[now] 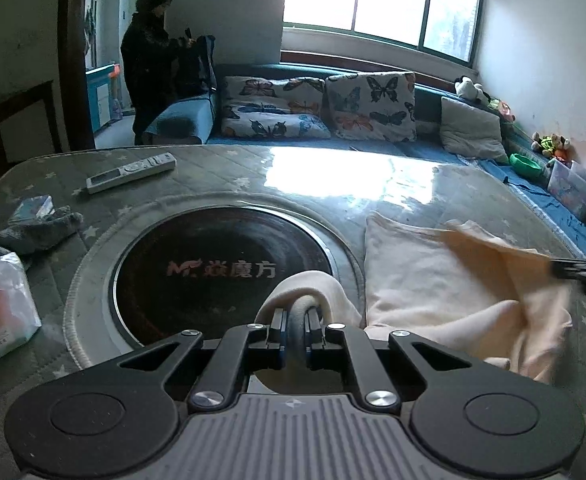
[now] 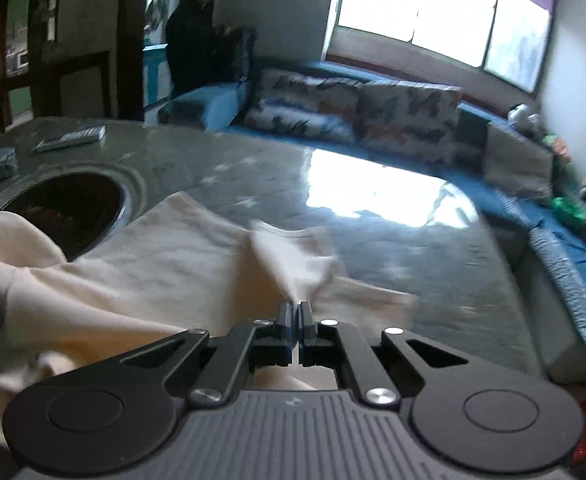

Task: Fold clothes

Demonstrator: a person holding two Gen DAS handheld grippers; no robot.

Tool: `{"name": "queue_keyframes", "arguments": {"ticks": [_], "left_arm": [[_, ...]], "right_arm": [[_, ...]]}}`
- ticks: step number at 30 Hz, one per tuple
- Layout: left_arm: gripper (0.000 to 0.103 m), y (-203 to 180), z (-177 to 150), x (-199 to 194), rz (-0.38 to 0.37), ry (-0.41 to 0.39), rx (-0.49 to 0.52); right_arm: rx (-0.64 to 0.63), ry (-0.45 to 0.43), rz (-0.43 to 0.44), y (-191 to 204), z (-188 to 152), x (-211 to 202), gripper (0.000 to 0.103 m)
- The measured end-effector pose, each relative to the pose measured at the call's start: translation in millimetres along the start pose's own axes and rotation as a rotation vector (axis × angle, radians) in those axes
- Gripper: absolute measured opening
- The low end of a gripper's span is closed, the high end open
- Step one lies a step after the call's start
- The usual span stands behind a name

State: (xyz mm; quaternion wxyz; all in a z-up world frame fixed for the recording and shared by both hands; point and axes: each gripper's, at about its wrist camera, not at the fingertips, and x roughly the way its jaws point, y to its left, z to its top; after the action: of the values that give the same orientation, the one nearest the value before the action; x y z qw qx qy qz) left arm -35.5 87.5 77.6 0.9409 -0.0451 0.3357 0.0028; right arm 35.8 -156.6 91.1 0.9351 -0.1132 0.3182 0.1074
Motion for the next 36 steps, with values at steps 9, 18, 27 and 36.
{"name": "queue_keyframes", "arguments": {"ticks": [9, 18, 27, 36], "left_arm": [[0.009, 11.4, -12.9, -8.5, 0.016, 0.033, 0.001], [0.022, 7.0, -18.5, -9.2, 0.048, 0.065, 0.051], [0.042, -23.5, -39.9, -43.1, -0.167, 0.086, 0.204], [0.043, -89.4, -77.5, -47.0, -0.392, 0.127, 0.412]], "right_arm": [[0.128, -0.024, -0.157, -74.8, -63.5, -94.2, 0.002], [0.294, 0.076, -0.186, -116.0, -111.2, -103.3, 0.016], [0.117, 0.071, 0.006, -65.5, -84.4, -65.6, 0.035], [-0.001, 0.138, 0.009, -48.4, -80.9, -31.7, 0.01]]}}
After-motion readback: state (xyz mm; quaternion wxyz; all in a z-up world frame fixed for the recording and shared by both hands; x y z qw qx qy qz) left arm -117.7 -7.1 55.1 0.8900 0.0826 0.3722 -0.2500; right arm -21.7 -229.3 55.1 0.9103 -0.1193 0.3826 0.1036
